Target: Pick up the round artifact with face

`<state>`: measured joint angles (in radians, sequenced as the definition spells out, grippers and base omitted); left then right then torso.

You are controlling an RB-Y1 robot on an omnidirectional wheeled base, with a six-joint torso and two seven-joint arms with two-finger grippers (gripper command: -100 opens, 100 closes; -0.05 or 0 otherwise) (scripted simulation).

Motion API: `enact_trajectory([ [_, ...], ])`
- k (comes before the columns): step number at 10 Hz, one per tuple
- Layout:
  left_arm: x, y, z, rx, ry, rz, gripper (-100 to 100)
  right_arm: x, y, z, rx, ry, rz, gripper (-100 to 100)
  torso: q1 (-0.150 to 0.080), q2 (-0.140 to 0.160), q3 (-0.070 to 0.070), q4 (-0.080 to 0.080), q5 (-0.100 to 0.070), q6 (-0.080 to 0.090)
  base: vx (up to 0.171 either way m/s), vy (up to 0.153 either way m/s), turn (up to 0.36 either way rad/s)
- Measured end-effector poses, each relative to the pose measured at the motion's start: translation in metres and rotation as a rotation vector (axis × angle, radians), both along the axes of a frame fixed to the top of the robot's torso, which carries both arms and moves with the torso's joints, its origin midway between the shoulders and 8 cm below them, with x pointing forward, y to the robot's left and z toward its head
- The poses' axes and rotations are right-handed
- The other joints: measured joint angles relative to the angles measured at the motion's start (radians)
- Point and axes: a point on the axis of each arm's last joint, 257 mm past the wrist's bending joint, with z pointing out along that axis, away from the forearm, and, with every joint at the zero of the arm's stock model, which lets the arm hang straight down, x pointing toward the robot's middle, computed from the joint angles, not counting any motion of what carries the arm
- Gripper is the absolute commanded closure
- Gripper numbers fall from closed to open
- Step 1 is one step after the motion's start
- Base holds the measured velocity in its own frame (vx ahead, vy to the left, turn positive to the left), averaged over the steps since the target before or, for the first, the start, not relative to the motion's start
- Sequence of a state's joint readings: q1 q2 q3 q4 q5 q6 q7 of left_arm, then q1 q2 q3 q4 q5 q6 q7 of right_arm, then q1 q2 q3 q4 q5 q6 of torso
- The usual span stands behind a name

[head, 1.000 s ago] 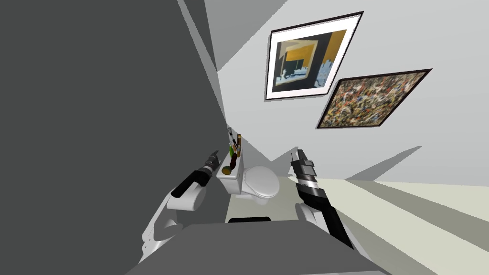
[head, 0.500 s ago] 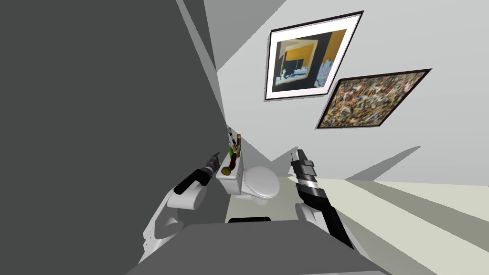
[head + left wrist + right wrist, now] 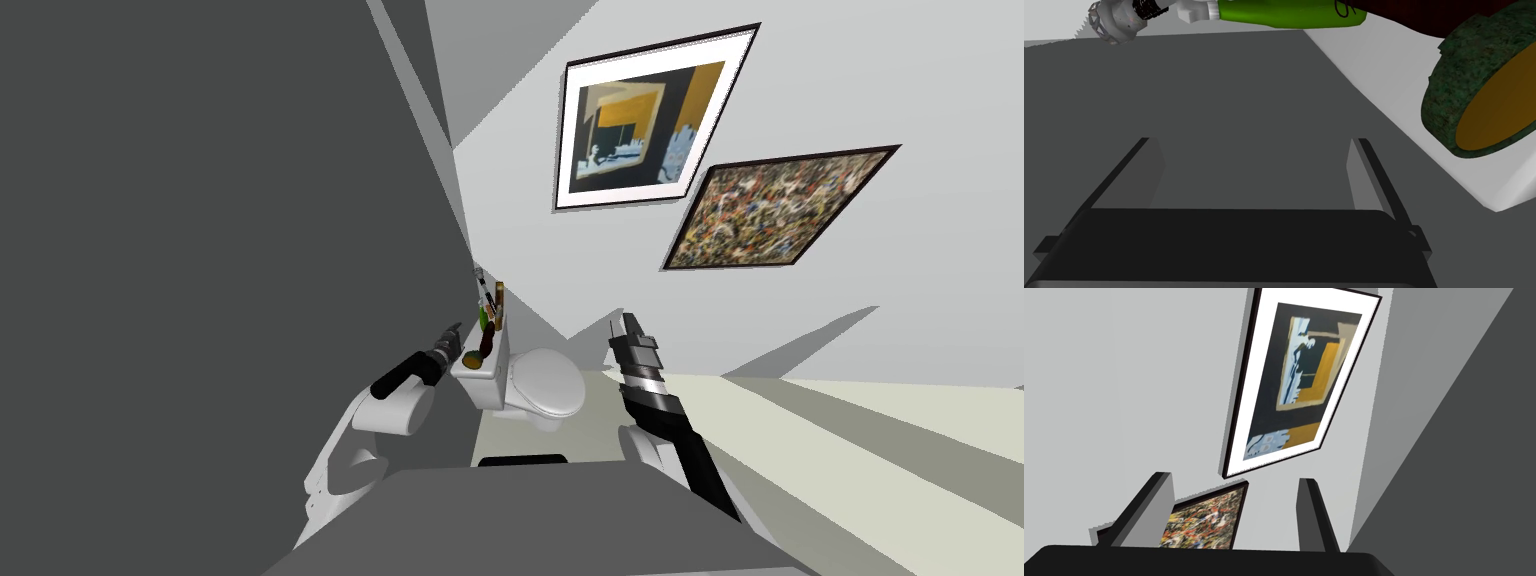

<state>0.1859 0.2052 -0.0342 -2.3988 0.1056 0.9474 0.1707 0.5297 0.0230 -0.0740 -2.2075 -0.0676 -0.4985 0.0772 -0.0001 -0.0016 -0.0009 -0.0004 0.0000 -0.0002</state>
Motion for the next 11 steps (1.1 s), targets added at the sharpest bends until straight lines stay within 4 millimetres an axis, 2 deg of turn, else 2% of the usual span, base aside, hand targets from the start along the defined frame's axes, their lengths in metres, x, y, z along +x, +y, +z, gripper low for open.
enact_trajectory([
  [11,-0.021,-0.004,-0.038,0.003,0.211,0.023,-100,0.000,0.000,0.000,0.000,0.000,0.000,0,0.000,0.000,0.000,0.000,0.000,0.000,0.021,0.003,-0.011],
])
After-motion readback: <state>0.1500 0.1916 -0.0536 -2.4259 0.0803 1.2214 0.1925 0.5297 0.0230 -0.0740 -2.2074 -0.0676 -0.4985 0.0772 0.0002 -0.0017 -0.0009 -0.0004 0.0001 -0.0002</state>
